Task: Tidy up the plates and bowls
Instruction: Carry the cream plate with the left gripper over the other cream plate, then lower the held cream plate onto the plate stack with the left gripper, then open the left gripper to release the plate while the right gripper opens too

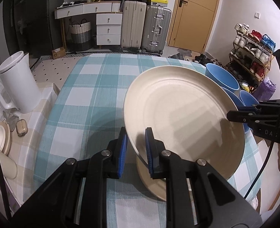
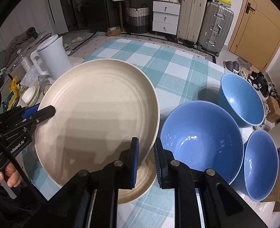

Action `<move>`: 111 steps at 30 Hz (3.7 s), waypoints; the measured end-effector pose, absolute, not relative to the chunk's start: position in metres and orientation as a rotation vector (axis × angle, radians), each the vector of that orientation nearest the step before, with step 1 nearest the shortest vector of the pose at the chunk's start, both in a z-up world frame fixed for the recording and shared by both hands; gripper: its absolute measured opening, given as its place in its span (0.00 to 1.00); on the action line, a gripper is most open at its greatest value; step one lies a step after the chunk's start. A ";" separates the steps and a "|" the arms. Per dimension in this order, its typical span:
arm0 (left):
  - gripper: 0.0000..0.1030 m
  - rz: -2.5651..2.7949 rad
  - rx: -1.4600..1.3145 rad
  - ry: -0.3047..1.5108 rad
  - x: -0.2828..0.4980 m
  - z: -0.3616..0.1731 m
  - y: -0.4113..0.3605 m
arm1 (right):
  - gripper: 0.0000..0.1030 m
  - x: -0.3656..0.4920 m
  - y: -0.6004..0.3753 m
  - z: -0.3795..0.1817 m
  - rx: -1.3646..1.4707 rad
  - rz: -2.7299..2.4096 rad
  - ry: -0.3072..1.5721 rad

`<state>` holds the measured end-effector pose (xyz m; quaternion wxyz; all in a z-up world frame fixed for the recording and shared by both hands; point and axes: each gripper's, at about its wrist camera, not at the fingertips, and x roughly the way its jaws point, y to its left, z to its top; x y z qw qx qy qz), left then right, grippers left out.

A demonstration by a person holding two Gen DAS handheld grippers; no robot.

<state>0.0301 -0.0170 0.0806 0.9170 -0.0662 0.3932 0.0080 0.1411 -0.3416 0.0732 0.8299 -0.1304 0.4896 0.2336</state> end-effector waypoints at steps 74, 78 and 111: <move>0.19 0.055 0.095 0.914 0.043 -0.024 -0.062 | 0.17 0.110 -0.349 -0.013 -0.367 0.376 1.088; 0.20 0.066 0.122 0.916 0.044 -0.026 -0.065 | 0.17 0.111 -0.349 -0.015 -0.369 0.373 1.088; 0.38 0.006 0.066 0.914 0.037 -0.015 -0.061 | 0.37 0.097 -0.350 -0.006 -0.417 0.418 1.041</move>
